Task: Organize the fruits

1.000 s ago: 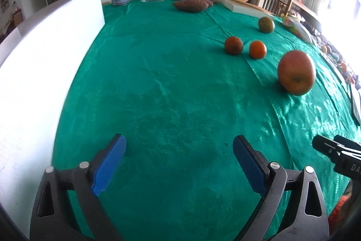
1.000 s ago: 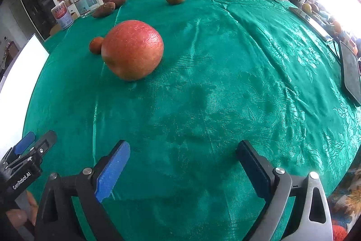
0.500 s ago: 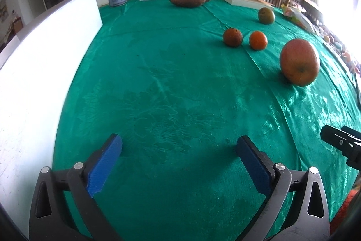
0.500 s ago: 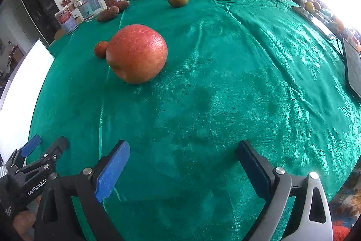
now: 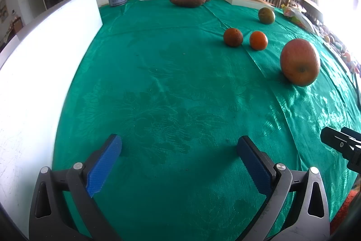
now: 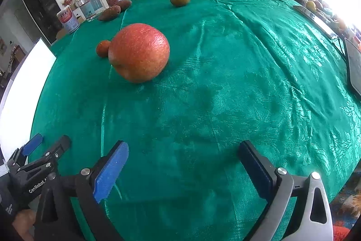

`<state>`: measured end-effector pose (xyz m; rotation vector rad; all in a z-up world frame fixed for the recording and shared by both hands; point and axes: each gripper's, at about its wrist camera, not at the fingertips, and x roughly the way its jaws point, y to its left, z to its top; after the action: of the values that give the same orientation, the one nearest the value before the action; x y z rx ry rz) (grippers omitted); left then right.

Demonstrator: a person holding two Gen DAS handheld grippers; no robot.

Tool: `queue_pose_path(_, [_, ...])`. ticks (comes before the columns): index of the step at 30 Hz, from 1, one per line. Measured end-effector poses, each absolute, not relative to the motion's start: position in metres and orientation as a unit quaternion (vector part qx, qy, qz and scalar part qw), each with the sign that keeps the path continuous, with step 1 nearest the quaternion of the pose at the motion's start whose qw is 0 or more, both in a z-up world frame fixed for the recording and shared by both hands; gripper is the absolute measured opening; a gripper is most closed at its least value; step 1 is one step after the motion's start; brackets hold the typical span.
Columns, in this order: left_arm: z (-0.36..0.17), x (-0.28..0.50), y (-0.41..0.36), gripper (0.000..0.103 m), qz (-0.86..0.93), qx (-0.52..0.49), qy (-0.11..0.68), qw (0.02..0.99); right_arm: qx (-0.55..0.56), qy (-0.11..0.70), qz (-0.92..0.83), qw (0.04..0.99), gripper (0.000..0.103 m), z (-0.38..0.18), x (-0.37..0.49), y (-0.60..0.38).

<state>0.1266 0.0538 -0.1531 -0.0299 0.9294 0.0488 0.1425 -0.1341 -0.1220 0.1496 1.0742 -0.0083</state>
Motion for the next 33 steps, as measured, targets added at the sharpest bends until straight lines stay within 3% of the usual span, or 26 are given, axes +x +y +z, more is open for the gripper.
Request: queue_pose_path(33, [-0.153, 0.126, 0.054, 0.103, 0.024, -0.014, 0.448, 0.894, 0.106, 0.452, 0.001, 0.886, 0.098, -0.096, 0.128, -0.144])
